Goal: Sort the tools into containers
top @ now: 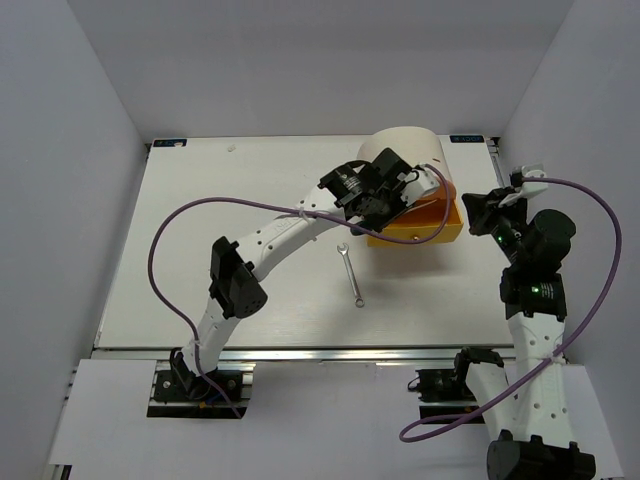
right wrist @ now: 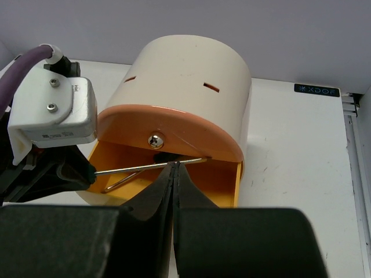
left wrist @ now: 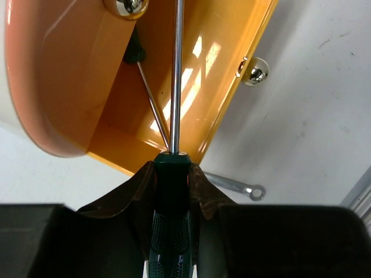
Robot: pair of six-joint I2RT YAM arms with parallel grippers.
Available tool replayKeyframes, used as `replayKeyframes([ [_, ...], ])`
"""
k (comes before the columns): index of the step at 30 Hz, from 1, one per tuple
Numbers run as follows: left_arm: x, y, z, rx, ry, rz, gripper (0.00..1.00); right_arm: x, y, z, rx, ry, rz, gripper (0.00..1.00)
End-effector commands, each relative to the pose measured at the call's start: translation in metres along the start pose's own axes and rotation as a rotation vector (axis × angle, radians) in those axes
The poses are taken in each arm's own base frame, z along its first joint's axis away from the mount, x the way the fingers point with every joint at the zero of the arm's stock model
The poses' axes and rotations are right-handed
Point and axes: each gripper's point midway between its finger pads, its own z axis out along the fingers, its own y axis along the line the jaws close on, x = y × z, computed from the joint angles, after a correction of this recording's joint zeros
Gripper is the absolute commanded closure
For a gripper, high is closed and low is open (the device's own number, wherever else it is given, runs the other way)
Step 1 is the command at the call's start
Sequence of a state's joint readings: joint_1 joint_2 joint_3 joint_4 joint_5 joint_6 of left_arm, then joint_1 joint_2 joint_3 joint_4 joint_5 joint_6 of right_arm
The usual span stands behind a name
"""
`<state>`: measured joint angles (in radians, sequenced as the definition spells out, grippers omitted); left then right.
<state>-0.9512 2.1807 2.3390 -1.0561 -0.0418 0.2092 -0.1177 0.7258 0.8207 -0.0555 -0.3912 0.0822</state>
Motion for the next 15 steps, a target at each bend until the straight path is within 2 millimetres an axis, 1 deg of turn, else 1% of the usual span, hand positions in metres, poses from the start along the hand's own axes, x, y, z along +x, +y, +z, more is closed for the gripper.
replayKeyframes([
  [1, -0.036, 0.022, -0.011, -0.082, -0.126, 0.022, 1.0, -0.008, 0.0, -0.002, 0.011, -0.037, 0.006, 1.0],
  [3, -0.035, 0.021, -0.005, -0.081, -0.124, 0.032, 1.0, -0.006, -0.001, -0.003, 0.015, -0.038, 0.009, 1.0],
  [10, -0.039, 0.023, 0.002, -0.088, -0.134, 0.072, 1.0, 0.0, 0.001, -0.004, 0.008, -0.033, 0.025, 1.0],
  [13, -0.032, 0.02, 0.003, -0.071, -0.108, 0.082, 1.0, 0.0, 0.001, -0.004, 0.011, -0.035, 0.026, 1.0],
  [14, -0.028, 0.019, 0.0, -0.068, -0.095, 0.084, 1.0, 0.0, 0.001, -0.004, 0.012, -0.038, 0.025, 1.0],
  [15, -0.023, 0.019, 0.002, -0.066, -0.077, 0.087, 1.0, 0.002, 0.0, -0.004, 0.016, -0.033, 0.029, 1.0],
])
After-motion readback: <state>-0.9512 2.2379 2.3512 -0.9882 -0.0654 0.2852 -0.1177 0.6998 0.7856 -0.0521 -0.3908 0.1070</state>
